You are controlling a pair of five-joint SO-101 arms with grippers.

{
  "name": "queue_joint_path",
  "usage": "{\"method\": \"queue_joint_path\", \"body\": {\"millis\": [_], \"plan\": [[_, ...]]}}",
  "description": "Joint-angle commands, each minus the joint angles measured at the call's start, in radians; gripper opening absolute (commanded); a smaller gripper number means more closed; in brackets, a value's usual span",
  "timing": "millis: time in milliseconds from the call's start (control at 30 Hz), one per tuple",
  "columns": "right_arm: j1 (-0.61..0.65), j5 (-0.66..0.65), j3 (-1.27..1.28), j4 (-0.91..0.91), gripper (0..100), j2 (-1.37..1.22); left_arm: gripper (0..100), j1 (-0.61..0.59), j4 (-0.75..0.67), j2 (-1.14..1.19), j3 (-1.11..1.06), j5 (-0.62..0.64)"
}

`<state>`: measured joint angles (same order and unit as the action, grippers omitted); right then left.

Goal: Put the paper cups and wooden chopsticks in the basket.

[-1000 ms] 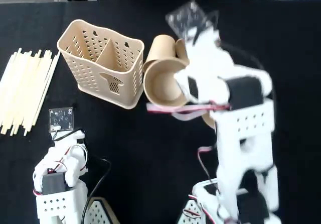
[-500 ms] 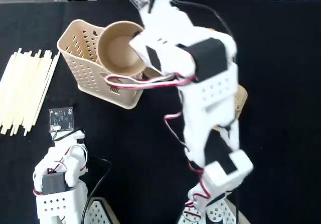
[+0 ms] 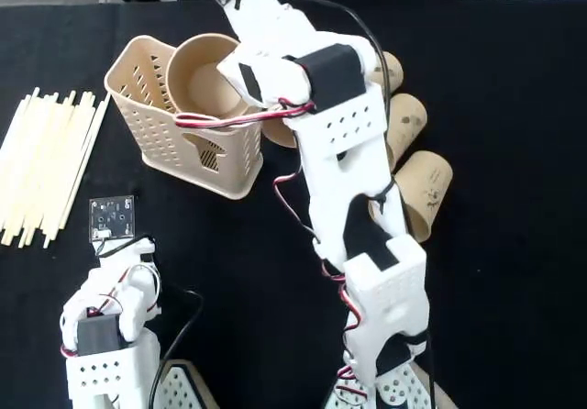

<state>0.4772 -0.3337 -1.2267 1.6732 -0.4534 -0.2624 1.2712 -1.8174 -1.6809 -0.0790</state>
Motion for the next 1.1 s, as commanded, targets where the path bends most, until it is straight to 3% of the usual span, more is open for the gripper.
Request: {"method": "queue_joint_path", "body": {"millis": [0,300,500,567,867,1067], "plan": [[-0.054,-0.008,-0.045,0.014,1.1,0.004,5,0.001,0.0,-0.002,-0.019,-0.002],[-0.068,-0.008,-0.044,0.031,2.8,-0.03,5,0.001,0.0,-0.002,-0.019,-0.002],[-0.043,-0.014,-0.051,0.023,32.7,-0.044,5,0.001,0.0,-0.002,-0.019,-0.002],[-0.034,-0.015,-0.053,0.023,38.4,-0.041,5,0.001,0.0,-0.002,-0.019,-0.002],[-0.077,-0.028,-0.259,0.095,31.6,-0.041,5,0.001,0.0,-0.002,-0.019,-0.002],[-0.215,-0.155,0.025,0.095,28.6,0.084,5,0.001,0.0,-0.002,-0.019,-0.002]]}}
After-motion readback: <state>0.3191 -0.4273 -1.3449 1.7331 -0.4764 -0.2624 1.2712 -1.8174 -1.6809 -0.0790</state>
